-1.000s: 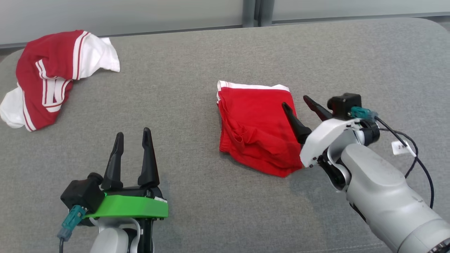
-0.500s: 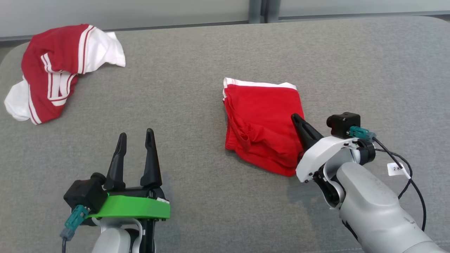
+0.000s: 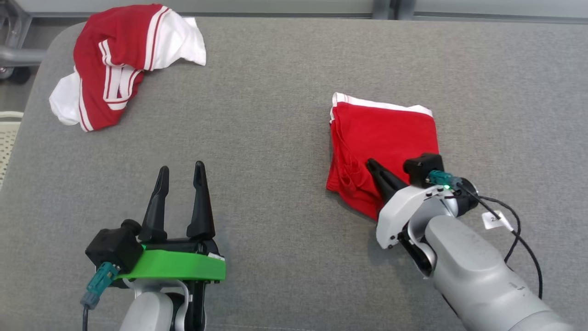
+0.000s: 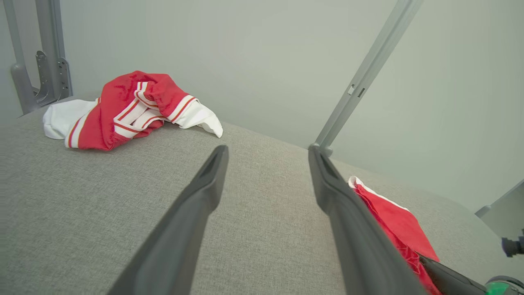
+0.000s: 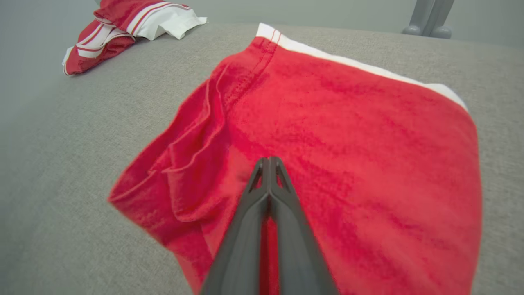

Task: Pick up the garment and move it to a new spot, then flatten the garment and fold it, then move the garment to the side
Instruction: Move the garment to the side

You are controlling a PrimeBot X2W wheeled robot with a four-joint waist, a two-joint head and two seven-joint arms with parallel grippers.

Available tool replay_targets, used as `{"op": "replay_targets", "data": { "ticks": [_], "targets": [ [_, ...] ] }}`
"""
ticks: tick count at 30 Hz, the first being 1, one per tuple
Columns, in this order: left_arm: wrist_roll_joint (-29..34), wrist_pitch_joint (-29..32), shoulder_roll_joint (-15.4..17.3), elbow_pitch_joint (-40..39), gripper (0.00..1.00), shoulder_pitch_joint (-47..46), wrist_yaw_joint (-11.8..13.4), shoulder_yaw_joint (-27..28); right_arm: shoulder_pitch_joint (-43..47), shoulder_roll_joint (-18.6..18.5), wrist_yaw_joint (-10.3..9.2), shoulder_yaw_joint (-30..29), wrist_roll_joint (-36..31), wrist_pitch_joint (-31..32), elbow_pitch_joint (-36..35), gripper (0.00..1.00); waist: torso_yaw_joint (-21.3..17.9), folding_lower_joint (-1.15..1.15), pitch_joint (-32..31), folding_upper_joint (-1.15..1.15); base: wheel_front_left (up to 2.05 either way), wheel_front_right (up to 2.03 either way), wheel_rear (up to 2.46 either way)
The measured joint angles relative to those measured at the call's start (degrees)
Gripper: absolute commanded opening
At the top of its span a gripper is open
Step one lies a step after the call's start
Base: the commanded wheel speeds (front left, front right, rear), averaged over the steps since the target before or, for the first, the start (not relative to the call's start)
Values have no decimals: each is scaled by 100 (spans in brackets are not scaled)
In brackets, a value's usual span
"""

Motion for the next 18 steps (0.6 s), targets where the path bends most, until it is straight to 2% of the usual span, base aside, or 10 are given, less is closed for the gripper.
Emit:
{"op": "replay_targets", "data": {
  "ticks": [18],
  "targets": [
    [-37,0,-1,-9,100,-118,2,-9,-141,313,0,1124,-501,0,159,0,268,0,219,0,0,0,0]
  ]
}}
